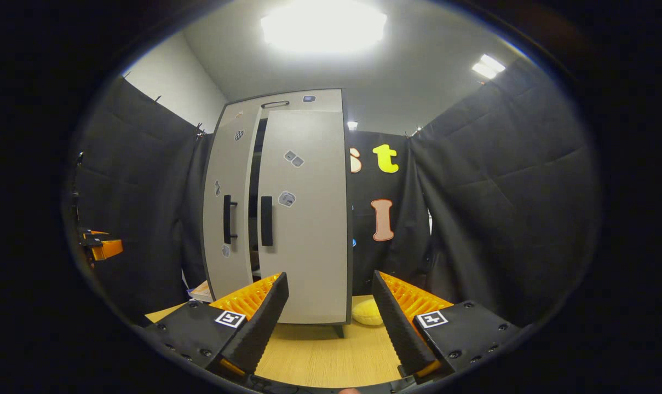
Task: Grab one shoe with the right hand and put it into the shoe cabinet, grab the other shoe with the left hand and put it into the shoe cabinet; then close the right door with the right hand and the left door with the left hand.
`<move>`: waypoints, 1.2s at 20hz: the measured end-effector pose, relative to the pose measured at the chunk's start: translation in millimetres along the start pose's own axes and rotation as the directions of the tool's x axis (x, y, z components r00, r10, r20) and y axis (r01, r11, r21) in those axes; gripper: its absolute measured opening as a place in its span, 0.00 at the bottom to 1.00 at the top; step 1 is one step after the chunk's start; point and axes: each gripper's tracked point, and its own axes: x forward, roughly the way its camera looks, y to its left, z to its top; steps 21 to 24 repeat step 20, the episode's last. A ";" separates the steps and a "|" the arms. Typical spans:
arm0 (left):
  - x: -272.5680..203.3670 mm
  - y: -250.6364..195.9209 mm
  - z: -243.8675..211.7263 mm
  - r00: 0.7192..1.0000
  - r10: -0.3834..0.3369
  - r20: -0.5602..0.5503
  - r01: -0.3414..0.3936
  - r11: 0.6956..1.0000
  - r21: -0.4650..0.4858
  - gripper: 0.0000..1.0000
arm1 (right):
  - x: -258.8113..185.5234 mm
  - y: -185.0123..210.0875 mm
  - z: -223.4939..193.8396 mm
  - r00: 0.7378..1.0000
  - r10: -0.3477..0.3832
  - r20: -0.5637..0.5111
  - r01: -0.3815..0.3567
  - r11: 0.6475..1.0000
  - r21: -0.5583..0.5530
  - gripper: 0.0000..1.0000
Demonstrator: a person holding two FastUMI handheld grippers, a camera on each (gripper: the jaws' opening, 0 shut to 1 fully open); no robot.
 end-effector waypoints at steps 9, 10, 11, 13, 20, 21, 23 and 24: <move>10.3 12.8 -1.1 0.999 0.039 0.008 -0.039 0.999 -0.001 0.83 | 5.8 -1.8 4.7 1.000 -0.007 0.011 0.007 1.000 -0.014 0.96; 10.2 13.5 -1.9 0.999 0.042 0.007 -0.042 0.999 -0.005 0.83 | 6.8 -1.8 5.5 1.000 -0.005 0.011 0.005 1.000 -0.018 0.96; 10.3 15.2 -2.3 0.999 0.046 0.007 -0.046 0.999 -0.006 0.83 | 8.1 -1.4 6.8 1.000 -0.003 0.014 0.003 1.000 -0.021 0.97; 13.4 17.0 -2.8 0.999 0.054 0.009 -0.054 0.999 -0.002 0.83 | 11.0 -1.6 8.8 1.000 0.000 0.018 0.001 1.000 -0.026 0.97; 20.5 19.3 -1.4 0.998 0.066 0.021 -0.067 0.997 0.029 0.83 | 20.6 -0.3 12.8 1.000 0.004 0.025 -0.003 1.000 -0.027 0.97; 20.5 19.3 -1.4 0.998 0.066 0.021 -0.067 0.997 0.029 0.83 | 20.6 -0.3 12.8 1.000 0.004 0.025 -0.003 1.000 -0.027 0.97; 20.5 19.3 -1.4 0.998 0.066 0.021 -0.067 0.997 0.029 0.83 | 20.6 -0.3 12.8 1.000 0.004 0.025 -0.003 1.000 -0.027 0.97; 20.5 19.3 -1.4 0.998 0.066 0.021 -0.067 0.997 0.029 0.83 | 20.6 -0.3 12.8 1.000 0.004 0.025 -0.003 1.000 -0.027 0.97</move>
